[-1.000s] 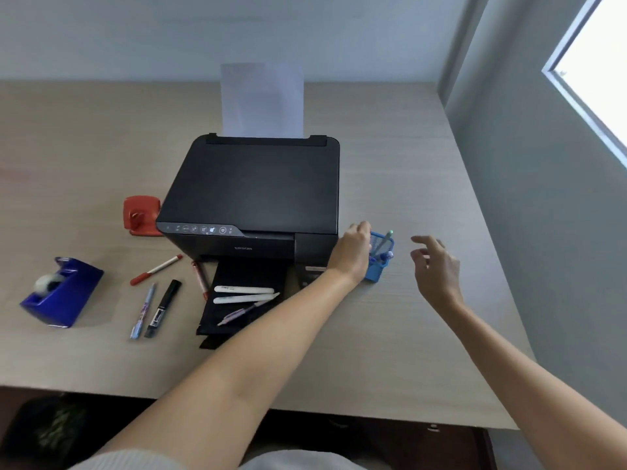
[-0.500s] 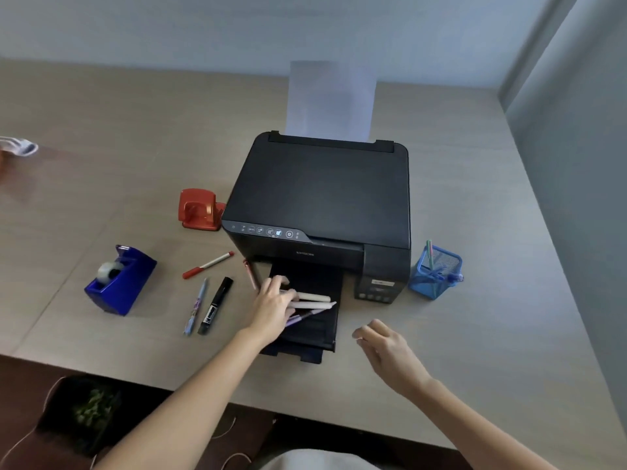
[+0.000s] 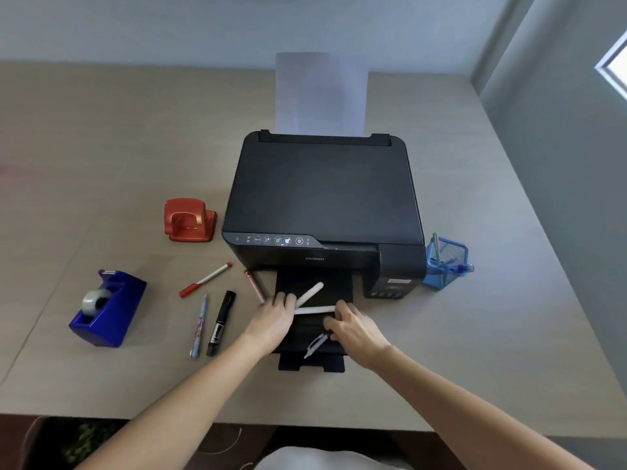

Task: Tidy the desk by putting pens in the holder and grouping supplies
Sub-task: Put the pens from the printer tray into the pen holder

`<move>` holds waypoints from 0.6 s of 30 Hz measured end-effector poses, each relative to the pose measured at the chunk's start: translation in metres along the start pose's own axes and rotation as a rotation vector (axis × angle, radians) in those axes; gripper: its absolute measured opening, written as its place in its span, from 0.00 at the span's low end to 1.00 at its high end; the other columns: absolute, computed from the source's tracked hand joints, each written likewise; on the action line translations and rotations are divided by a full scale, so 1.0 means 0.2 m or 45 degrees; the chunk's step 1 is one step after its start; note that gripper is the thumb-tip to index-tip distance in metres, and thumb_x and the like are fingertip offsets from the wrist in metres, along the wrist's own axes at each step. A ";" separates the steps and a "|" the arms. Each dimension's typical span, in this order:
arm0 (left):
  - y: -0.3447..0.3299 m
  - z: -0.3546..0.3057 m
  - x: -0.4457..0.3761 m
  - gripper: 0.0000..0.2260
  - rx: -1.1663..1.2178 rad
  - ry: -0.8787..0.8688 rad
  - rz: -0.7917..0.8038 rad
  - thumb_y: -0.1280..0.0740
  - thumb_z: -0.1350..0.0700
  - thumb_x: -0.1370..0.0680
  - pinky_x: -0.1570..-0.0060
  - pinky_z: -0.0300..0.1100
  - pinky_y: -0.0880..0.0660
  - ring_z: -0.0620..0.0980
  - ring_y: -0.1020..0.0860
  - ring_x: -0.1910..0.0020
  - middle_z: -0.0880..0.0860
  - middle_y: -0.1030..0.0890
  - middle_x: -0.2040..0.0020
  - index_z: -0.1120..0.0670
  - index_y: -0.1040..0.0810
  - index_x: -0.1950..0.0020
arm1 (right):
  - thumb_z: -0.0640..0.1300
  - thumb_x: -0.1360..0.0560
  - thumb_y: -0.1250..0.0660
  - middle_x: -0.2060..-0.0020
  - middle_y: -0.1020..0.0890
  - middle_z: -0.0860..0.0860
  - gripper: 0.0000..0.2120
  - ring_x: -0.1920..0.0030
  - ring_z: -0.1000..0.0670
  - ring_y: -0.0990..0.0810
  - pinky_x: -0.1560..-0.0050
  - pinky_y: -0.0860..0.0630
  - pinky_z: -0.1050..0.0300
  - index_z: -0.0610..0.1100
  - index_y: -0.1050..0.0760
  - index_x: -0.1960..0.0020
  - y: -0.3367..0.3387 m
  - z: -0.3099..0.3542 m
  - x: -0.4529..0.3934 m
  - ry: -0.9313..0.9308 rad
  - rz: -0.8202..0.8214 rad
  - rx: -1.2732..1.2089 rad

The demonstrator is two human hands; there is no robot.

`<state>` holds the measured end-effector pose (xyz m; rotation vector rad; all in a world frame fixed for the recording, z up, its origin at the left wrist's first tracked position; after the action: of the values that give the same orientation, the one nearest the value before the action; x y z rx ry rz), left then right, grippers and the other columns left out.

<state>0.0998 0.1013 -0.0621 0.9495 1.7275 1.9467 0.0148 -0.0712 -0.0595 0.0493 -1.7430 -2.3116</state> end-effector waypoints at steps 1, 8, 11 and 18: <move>0.01 0.00 0.01 0.19 -0.007 0.029 0.007 0.20 0.67 0.42 0.78 0.43 0.22 0.55 0.19 0.70 0.56 0.20 0.64 0.60 0.21 0.55 | 0.40 0.25 0.37 0.52 0.27 0.42 0.05 0.53 0.41 0.26 0.59 0.24 0.48 0.41 0.26 0.49 -0.01 -0.01 0.01 0.002 0.003 0.009; 0.20 -0.04 0.03 0.10 0.255 0.124 0.226 0.43 0.68 0.21 0.68 0.44 0.31 0.56 0.19 0.58 0.55 0.26 0.50 0.57 0.33 0.43 | 0.37 0.22 0.40 0.54 0.26 0.47 0.04 0.58 0.49 0.29 0.58 0.24 0.56 0.42 0.28 0.48 0.18 -0.13 0.23 0.128 -0.288 -0.165; 0.40 -0.10 0.06 0.05 0.480 0.018 0.395 0.47 0.60 0.17 0.73 0.39 0.38 0.47 0.33 0.71 0.50 0.31 0.62 0.52 0.36 0.51 | 0.34 0.23 0.37 0.57 0.23 0.46 0.03 0.60 0.51 0.27 0.59 0.29 0.64 0.39 0.27 0.51 0.41 -0.25 0.43 -0.019 -0.697 -0.354; 1.11 -0.49 -0.20 0.08 0.679 -0.258 0.247 0.47 0.53 0.16 0.70 0.41 0.35 0.48 0.32 0.72 0.49 0.29 0.66 0.45 0.37 0.37 | 0.41 0.26 0.31 0.61 0.20 0.61 0.06 0.66 0.57 0.19 0.60 0.24 0.59 0.47 0.27 0.59 0.69 -0.86 0.63 -0.901 -1.290 -0.818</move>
<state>0.0951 -0.0360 0.1421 1.4864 2.1374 1.4409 -0.0531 -0.2966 0.0379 -0.0120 -1.1880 -3.9339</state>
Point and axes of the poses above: each hand's wrist, its own x-axis away from the middle knuckle, its own y-axis out of the back of the hand, z = x × y, the point moved 2 cm from there along -x, towards the middle knuckle
